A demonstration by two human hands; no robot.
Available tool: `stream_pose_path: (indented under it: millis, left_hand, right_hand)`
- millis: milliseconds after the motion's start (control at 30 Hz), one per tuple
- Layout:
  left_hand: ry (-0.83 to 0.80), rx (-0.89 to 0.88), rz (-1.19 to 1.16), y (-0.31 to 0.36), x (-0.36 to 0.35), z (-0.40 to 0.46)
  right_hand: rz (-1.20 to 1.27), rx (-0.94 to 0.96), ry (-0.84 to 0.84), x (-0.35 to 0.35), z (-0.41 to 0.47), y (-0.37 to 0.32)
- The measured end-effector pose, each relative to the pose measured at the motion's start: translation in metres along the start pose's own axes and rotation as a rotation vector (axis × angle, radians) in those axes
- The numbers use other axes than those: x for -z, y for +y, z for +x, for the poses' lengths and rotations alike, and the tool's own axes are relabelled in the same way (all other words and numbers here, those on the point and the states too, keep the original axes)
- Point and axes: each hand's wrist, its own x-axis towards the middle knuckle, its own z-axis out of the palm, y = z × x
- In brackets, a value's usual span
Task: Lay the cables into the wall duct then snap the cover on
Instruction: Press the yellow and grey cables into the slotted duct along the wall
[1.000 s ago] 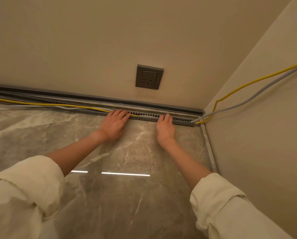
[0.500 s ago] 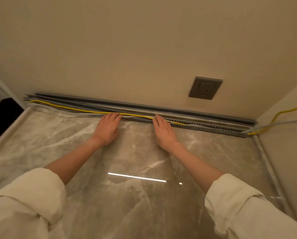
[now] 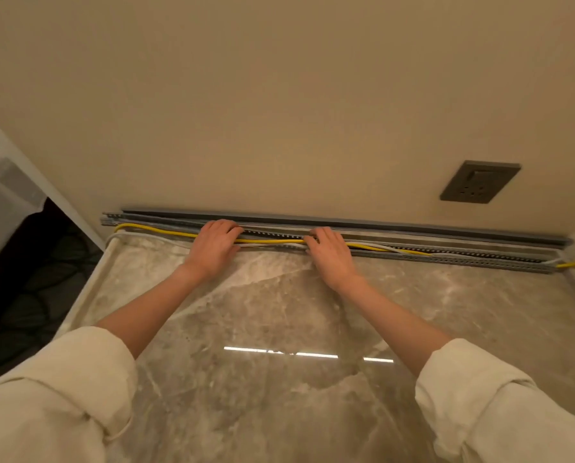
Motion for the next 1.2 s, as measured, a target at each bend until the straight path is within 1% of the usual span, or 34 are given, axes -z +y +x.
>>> stream_pose_path:
  millis: [267,367,467,533,600,733,833,933,1000,1133,1200]
  left_hand:
    - [-0.028,-0.085,-0.011,-0.035,-0.009,0.001]
    - [0.014,-0.154,-0.011,-0.041,-0.013,0.001]
    - [0.1,-0.23,-0.042,-0.041,-0.01,0.004]
    - [0.119,-0.196,-0.11,-0.043,-0.005,0.008]
    - [0.099,-0.151,-0.164,-0.046,-0.001,0.015]
    - [0.052,-0.115,-0.19,-0.048,0.001,0.026]
    - [0.095,-0.051,-0.257,-0.046,-0.003,0.026]
    - [0.146,0.02,-0.338,-0.048,-0.008,0.023]
    - [0.152,0.024,-0.381,-0.049,-0.009,0.022]
    - [0.115,-0.028,-0.357,-0.047,-0.008,0.019]
    - [0.114,-0.041,-0.344,-0.048,-0.008,0.019]
  right_hand:
    - [0.05,0.01,0.077,-0.007,0.015,-0.019]
    - [0.076,0.012,0.129,-0.007,0.016,-0.018]
    - [0.076,0.017,0.166,-0.007,0.016,-0.016]
    - [0.079,0.001,0.178,-0.005,0.018,-0.016]
    - [0.084,-0.006,0.175,-0.004,0.022,-0.017]
    - [0.1,-0.043,0.153,-0.005,0.026,-0.019]
    - [0.218,-0.126,0.176,-0.009,0.023,-0.021]
    - [0.336,-0.227,0.113,-0.018,0.022,-0.022]
    - [0.353,-0.227,0.117,-0.02,0.022,-0.023]
    - [0.269,-0.19,0.102,-0.022,0.026,-0.024]
    - [0.378,-0.272,0.135,-0.019,0.03,-0.025]
